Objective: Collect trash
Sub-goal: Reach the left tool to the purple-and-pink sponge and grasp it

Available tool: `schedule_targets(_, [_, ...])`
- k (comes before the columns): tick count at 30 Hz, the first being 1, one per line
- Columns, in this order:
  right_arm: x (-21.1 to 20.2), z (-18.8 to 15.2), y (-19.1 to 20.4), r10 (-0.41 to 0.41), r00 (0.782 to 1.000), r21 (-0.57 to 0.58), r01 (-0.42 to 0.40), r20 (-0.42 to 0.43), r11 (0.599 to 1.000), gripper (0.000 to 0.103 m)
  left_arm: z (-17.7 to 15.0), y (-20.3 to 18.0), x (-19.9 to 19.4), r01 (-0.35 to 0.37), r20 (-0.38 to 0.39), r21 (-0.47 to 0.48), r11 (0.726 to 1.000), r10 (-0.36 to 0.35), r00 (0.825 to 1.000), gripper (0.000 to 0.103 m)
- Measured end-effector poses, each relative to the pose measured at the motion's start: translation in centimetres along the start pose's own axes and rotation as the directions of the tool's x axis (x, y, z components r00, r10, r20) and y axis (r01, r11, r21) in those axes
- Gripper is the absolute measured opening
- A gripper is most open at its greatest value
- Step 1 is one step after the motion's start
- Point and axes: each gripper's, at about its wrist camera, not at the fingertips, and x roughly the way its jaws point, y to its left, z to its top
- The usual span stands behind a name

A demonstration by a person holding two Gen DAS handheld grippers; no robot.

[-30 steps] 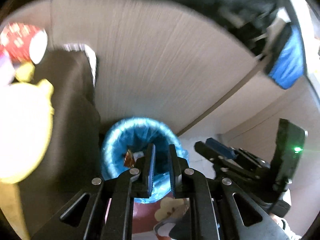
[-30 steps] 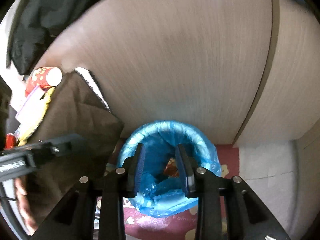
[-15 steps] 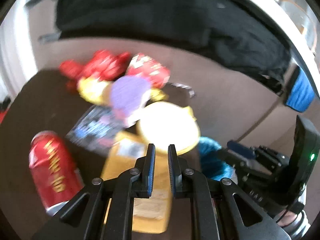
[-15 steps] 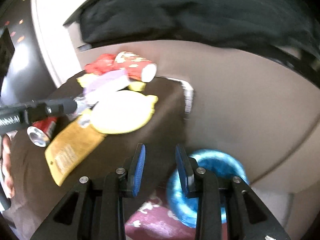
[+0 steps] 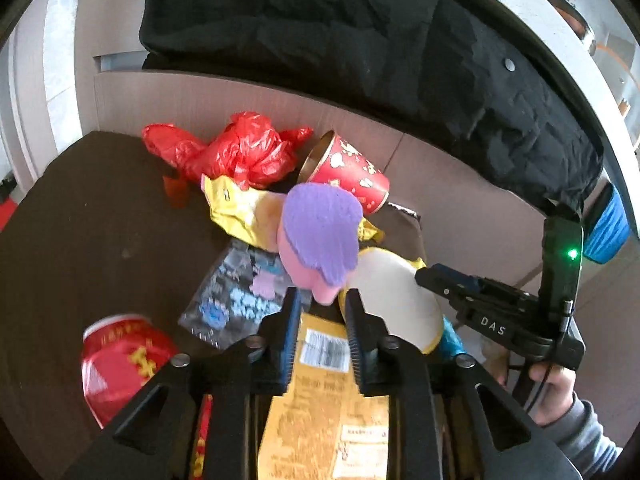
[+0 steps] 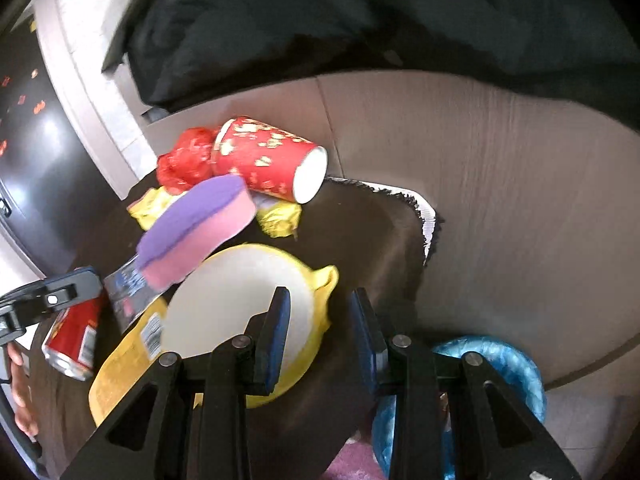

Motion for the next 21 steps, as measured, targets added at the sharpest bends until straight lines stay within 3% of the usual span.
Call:
schedule_targets(3, [0.8, 0.3, -0.1, 0.045, 0.999, -0.01, -0.045, -0.001, 0.999, 0.03, 0.8, 0.6, 0.7, -0.017, 0.005, -0.009, 1.0, 0.017, 1.0, 0.03])
schedule_targets(5, [1.0, 0.4, 0.4, 0.066, 0.998, -0.036, -0.066, 0.001, 0.997, 0.03, 1.2, 1.0, 0.8, -0.021, 0.015, -0.025, 0.999, 0.021, 1.0, 0.044])
schedule_targets(6, [1.3, 0.5, 0.6, 0.079, 0.997, -0.043, -0.08, -0.008, 0.996, 0.03, 1.4, 1.3, 0.8, -0.022, 0.025, -0.04, 0.999, 0.023, 0.999, 0.046])
schedule_targets(12, [1.5, 0.1, 1.2, 0.084, 0.996, -0.07, -0.084, 0.002, 0.994, 0.031, 1.9, 2.4, 0.6, -0.006, 0.086, -0.102, 0.995, 0.015, 0.996, 0.048])
schedule_targets(14, [1.2, 0.0, 1.2, 0.08, 0.997, -0.092, -0.079, -0.003, 0.993, 0.031, 1.9, 2.2, 0.7, 0.001, 0.06, -0.075, 0.997, 0.003, 0.998, 0.048])
schedule_targets(18, [0.9, -0.4, 0.6, 0.086, 0.996, -0.021, -0.086, -0.002, 0.996, 0.032, 1.8, 1.3, 0.9, -0.042, 0.036, -0.005, 0.999, 0.042, 0.998, 0.048])
schedule_targets(21, [0.9, -0.5, 1.8, 0.031, 0.999, -0.025, -0.032, -0.007, 0.999, 0.033, 1.7, 1.1, 1.0, -0.048, 0.028, 0.002, 0.999, 0.048, 0.998, 0.048])
